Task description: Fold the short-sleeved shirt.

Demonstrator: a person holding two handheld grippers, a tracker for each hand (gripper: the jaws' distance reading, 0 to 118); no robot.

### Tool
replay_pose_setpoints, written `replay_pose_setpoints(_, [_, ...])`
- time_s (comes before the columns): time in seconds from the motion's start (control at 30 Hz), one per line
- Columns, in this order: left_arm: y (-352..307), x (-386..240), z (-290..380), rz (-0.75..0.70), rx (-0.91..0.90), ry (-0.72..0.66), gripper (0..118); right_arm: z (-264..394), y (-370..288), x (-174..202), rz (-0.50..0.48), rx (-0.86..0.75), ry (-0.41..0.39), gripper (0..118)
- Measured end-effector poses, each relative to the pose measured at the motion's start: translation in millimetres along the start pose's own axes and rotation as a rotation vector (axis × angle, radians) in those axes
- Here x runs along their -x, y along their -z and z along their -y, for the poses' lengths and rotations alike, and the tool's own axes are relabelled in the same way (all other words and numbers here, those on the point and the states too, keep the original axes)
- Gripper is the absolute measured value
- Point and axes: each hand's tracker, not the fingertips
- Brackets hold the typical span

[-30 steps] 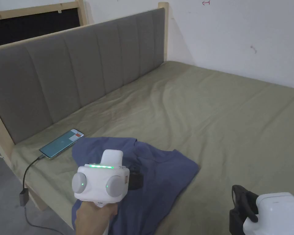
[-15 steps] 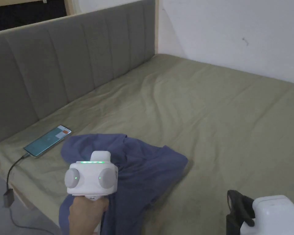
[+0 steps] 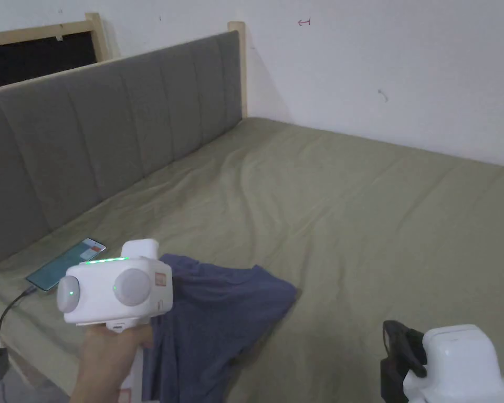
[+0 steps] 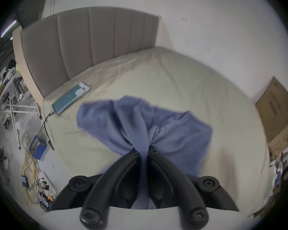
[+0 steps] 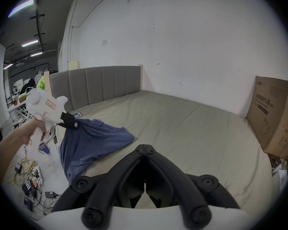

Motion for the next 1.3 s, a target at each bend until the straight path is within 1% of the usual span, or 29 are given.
replay_pose_setpoints(0.1, [-54.0,-29.9,-23.7,0.016,-0.102,0.110,2,-4.9,-18.8,-10.6,0.027,-0.037,0.013,0])
replay_pose_setpoints(0.23, [-125.0,-78.7,-56.8,0.142,-0.238,0.186,2,-11.7,-48.4,-31.5,0.080,-0.089,0.053,0])
replay_pose_setpoints(0.3, [-157.5,-108.3,-65.0,0.196,-0.295,0.256,2,-14.7,-64.0,-43.4,0.111,-0.117,0.072,0])
replay_pose_setpoints(0.43, [-223.8,-184.0,-60.3,0.350,-0.382,0.414,2,-19.8,-101.4,-71.2,0.197,-0.181,0.113,0])
replay_pose_setpoints(0.5, [-241.3,-216.4,-56.6,0.432,-0.393,0.475,2,-19.8,-119.0,-85.9,0.245,-0.206,0.130,0])
replay_pose_setpoints(0.53, [-249.3,-235.9,-51.3,0.463,-0.403,0.528,2,-19.3,-128.5,-94.0,0.271,-0.215,0.140,0])
replay_pose_setpoints(0.6, [-253.8,-267.6,-40.5,0.515,-0.402,0.588,2,-16.8,-146.9,-109.7,0.324,-0.232,0.163,0])
replay_pose_setpoints(0.73, [-237.3,-324.0,-10.4,0.675,-0.305,0.624,2,-6.4,-180.4,-139.8,0.427,-0.248,0.214,0])
replay_pose_setpoints(0.77, [-229.3,-338.8,1.4,0.704,-0.278,0.654,2,-2.7,-187.0,-146.5,0.450,-0.250,0.224,0])
replay_pose_setpoints(0.83, [-205.8,-371.2,30.3,0.713,-0.230,0.721,2,6.5,-197.4,-159.3,0.493,-0.237,0.241,0])
replay_pose_setpoints(0.87, [-191.9,-385.3,45.0,0.715,-0.191,0.737,2,11.0,-200.8,-164.6,0.510,-0.231,0.249,0])
replay_pose_setpoints(0.93, [-147.5,-415.6,83.3,0.762,-0.029,0.740,2,22.7,-204.2,-175.5,0.547,-0.205,0.279,0])
replay_pose_setpoints(1.07, [-50.3,-459.0,180.4,0.695,0.233,0.799,2,47.2,-205.8,-190.3,0.560,-0.136,0.323,0])
replay_pose_setpoints(1.17, [-16.8,-471.6,239.5,0.674,0.392,0.802,2,62.4,-204.2,-197.1,0.573,-0.069,0.305,0])
replay_pose_setpoints(1.23, [-5.9,-476.1,256.6,0.671,0.377,0.822,2,69.5,-202.4,-202.0,0.575,-0.033,0.294,0])
replay_pose_setpoints(1.3, [-2.7,-472.9,261.0,0.633,0.354,0.854,2,74.3,-200.1,-205.8,0.574,-0.013,0.296,0])
